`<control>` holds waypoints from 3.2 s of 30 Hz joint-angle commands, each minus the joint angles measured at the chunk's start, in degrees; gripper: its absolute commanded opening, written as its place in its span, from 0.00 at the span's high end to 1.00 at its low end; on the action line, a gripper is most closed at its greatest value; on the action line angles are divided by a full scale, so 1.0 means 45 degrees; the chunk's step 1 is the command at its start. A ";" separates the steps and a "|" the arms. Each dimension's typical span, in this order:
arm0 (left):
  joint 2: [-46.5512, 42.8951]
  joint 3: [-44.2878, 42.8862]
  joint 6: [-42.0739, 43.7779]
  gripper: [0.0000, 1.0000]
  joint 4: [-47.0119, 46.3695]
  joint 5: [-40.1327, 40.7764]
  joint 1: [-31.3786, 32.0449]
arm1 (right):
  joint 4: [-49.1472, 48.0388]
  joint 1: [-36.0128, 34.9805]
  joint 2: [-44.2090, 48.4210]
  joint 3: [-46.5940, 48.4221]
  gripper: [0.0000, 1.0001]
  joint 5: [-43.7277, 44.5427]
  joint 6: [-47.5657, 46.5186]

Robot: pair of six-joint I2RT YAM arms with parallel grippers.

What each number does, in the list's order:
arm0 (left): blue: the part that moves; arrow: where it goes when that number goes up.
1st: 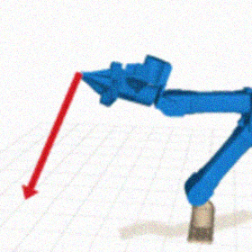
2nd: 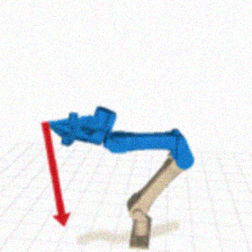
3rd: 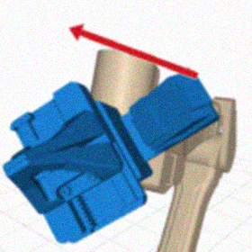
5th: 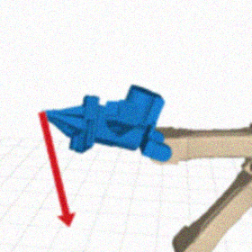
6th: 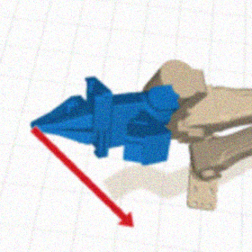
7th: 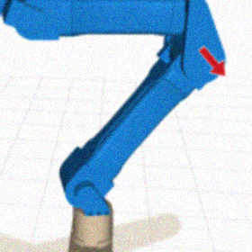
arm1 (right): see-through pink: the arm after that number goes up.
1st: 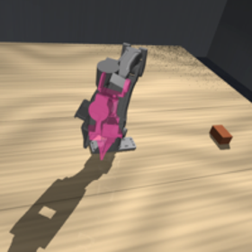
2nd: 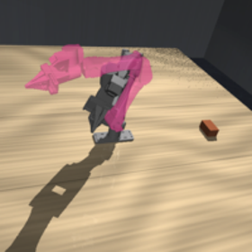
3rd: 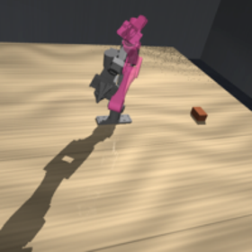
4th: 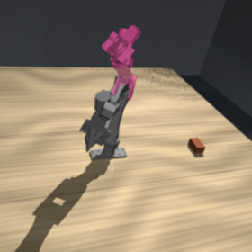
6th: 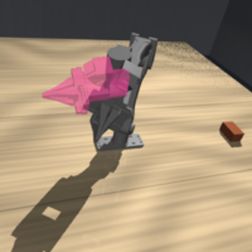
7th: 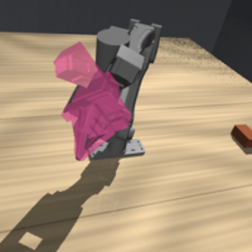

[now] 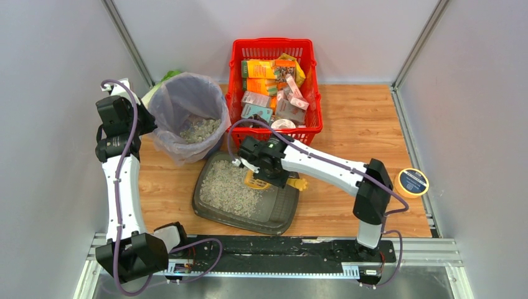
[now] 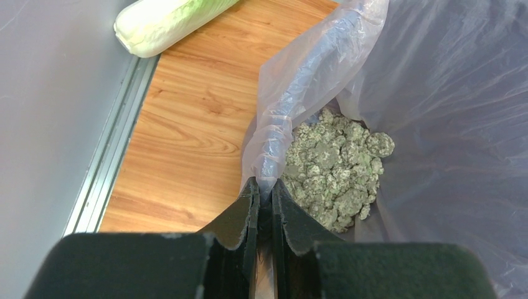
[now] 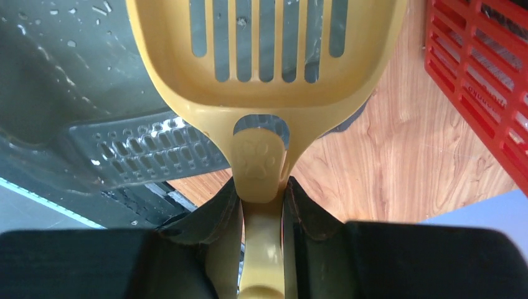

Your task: Clean the litter box

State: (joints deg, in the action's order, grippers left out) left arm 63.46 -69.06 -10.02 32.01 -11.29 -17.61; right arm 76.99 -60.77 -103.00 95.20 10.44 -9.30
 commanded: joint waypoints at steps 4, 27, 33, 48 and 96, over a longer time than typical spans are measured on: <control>-0.0118 0.0229 -0.0117 1.00 0.0914 -0.1202 0.0338 | 0.0976 -0.0303 -0.1835 0.1285 1.00 0.0649 0.0327; -0.0274 0.0229 -0.0292 1.00 0.0797 -0.1593 0.0319 | 0.1992 -0.0792 -0.2852 0.2731 1.00 -0.1166 0.1950; -0.0255 0.0287 -0.0312 1.00 0.0758 -0.1554 0.0338 | 0.2246 -0.0811 -0.4083 0.3551 1.00 -0.1148 0.1872; -0.0313 0.0326 -0.0351 1.00 0.0699 -0.1613 0.0338 | 0.1427 -0.0792 -0.5706 0.5370 1.00 -0.1538 0.1872; -0.4807 0.1477 -0.2027 0.24 0.0818 -0.2038 0.8012 | -0.9996 -0.1396 0.6638 -0.5255 1.00 -0.0269 -0.1740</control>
State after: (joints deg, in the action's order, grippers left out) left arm 40.32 -66.11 -12.27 37.91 -8.14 14.57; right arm 40.01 -65.01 -76.27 73.89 7.01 -12.64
